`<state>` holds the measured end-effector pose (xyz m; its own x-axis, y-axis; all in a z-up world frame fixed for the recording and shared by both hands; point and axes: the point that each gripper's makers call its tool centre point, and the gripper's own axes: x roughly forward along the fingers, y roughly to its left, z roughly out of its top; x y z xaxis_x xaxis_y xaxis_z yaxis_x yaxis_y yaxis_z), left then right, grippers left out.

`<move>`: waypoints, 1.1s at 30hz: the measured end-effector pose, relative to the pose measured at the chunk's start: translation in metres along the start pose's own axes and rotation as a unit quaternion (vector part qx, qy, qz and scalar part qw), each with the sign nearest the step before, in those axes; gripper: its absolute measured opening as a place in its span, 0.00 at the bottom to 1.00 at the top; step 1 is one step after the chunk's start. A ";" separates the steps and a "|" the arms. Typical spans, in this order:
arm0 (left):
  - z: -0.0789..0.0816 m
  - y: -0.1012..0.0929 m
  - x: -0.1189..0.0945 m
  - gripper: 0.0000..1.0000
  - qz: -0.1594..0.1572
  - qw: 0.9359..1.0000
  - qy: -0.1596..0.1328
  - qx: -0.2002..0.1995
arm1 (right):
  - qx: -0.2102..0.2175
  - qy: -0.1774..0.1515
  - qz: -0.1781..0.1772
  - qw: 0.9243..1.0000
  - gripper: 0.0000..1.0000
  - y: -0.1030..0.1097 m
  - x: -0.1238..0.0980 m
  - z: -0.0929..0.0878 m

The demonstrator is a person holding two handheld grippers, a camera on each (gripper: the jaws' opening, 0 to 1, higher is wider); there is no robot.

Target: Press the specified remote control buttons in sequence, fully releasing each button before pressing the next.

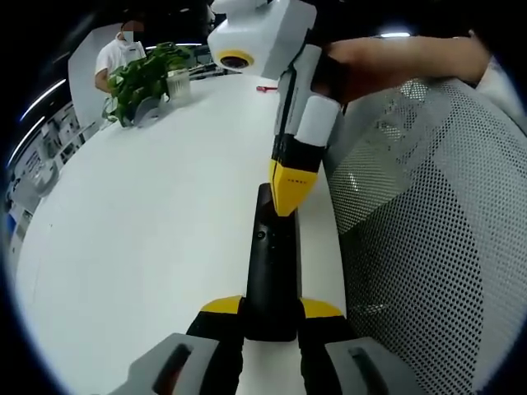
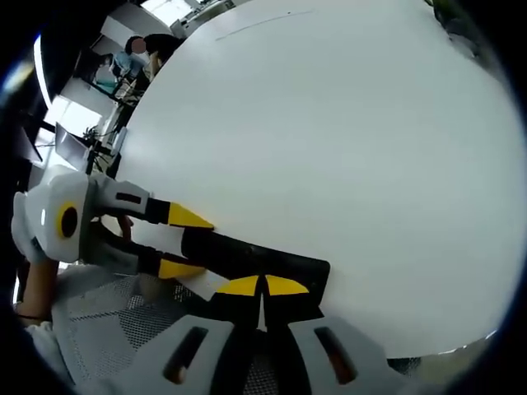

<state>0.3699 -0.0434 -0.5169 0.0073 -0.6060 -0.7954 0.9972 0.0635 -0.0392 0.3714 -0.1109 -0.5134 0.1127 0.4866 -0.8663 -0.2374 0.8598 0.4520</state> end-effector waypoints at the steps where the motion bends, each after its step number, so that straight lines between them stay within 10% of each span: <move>1: 0.000 0.000 0.000 0.25 0.000 1.000 0.000 0.000 | 0.002 0.001 0.001 1.000 0.00 0.000 0.000 -0.001; 33: 0.001 0.000 0.001 0.25 -0.001 1.000 -0.002 -0.004 | -0.056 0.015 -0.029 0.998 0.00 0.002 0.000 -0.008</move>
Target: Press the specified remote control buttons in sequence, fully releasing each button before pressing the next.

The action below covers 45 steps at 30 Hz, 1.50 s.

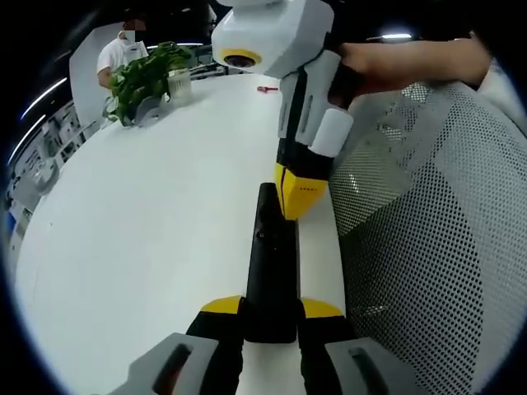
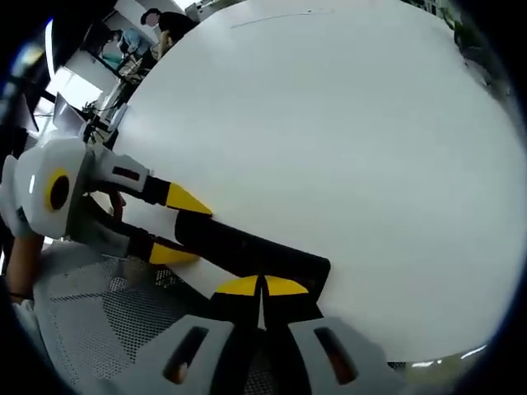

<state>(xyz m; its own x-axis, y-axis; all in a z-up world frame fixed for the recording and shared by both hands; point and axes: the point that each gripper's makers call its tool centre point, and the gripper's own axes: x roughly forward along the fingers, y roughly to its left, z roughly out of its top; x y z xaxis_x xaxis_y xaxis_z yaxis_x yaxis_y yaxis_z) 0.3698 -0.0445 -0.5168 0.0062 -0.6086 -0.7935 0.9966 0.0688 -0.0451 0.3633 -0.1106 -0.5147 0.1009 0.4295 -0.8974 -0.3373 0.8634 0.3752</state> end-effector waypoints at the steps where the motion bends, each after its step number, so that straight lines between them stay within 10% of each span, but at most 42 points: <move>1: 0.000 0.000 0.000 0.25 0.000 1.000 0.000 0.001 | 0.005 0.000 0.002 1.000 0.00 0.000 0.000 0.000; 45: 0.000 -0.001 0.001 0.25 0.008 1.000 0.007 0.020 | 0.024 -0.027 0.006 0.999 0.00 -0.004 0.003 0.015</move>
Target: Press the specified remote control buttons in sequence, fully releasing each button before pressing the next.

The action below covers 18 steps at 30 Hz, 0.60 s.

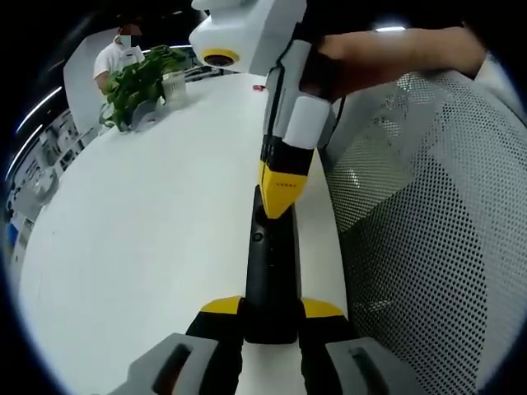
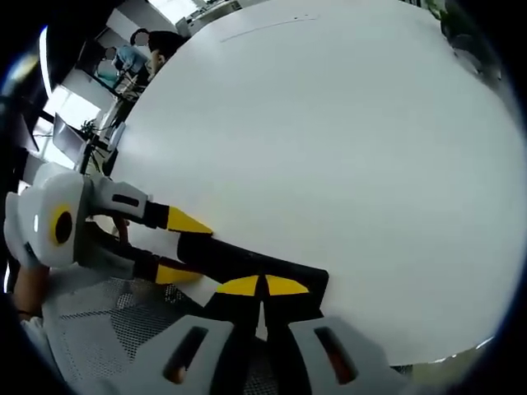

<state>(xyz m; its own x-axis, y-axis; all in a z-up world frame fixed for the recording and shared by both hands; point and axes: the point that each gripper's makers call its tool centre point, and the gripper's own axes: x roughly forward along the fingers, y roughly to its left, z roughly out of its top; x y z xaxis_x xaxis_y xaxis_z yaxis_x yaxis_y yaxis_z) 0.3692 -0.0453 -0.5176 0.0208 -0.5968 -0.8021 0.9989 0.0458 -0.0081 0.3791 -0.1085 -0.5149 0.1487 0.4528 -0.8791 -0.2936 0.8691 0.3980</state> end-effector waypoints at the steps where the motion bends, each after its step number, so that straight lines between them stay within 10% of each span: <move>1: 0.000 0.000 0.000 0.25 0.000 1.000 0.000 0.000 | -0.001 -0.001 -0.001 1.000 0.00 0.000 0.000 0.000; 18: 0.000 0.001 0.000 0.24 -0.004 1.000 0.010 0.004 | -0.001 -0.003 -0.009 1.000 0.00 0.003 -0.002 -0.002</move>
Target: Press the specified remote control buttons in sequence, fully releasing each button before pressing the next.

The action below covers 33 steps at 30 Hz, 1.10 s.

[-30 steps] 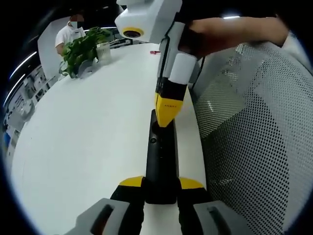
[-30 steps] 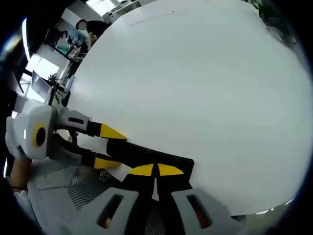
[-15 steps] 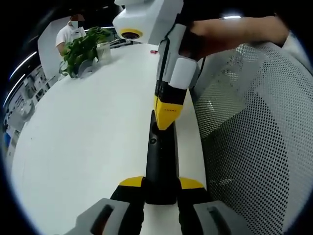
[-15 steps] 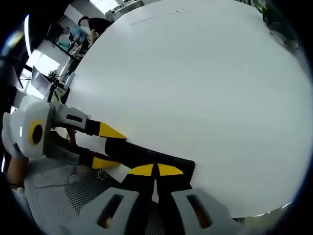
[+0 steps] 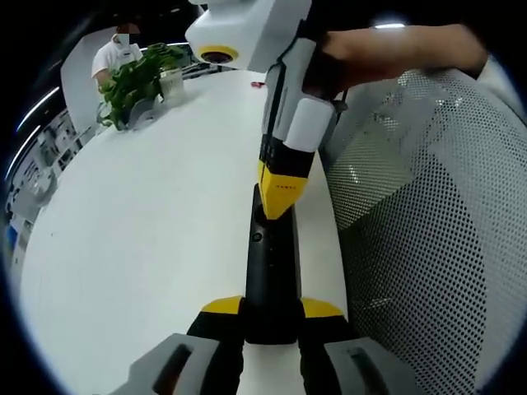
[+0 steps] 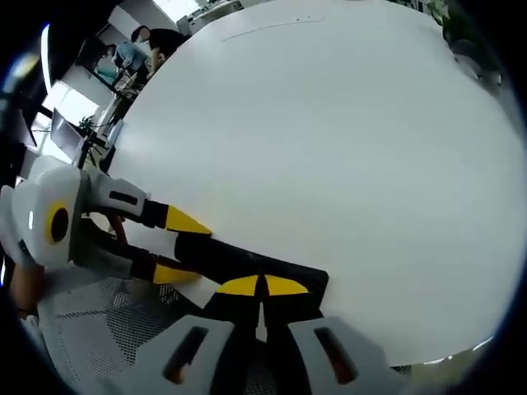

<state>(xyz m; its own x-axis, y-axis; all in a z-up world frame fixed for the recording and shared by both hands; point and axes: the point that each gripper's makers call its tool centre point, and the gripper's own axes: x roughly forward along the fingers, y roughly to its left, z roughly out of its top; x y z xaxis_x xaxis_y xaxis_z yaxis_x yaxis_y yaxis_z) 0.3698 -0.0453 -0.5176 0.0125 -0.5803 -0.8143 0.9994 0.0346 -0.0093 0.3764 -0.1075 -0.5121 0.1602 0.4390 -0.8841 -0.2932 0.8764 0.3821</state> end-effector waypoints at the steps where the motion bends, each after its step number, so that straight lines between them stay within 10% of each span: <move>1: 0.000 0.000 0.000 0.24 0.000 1.000 0.000 0.000 | 0.004 -0.001 0.002 1.000 0.00 0.000 0.000 0.000; 33: 0.000 0.000 0.000 0.24 -0.001 1.000 0.007 0.005 | 0.035 0.128 0.009 0.991 0.00 0.011 0.005 0.015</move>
<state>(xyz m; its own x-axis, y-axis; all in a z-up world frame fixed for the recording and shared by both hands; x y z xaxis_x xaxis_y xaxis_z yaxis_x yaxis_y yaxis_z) 0.3697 -0.0460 -0.5177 0.0092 -0.5686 -0.8225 0.9997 0.0243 -0.0056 0.3882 -0.0926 -0.5083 -0.0918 0.3975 -0.9130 -0.2268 0.8845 0.4078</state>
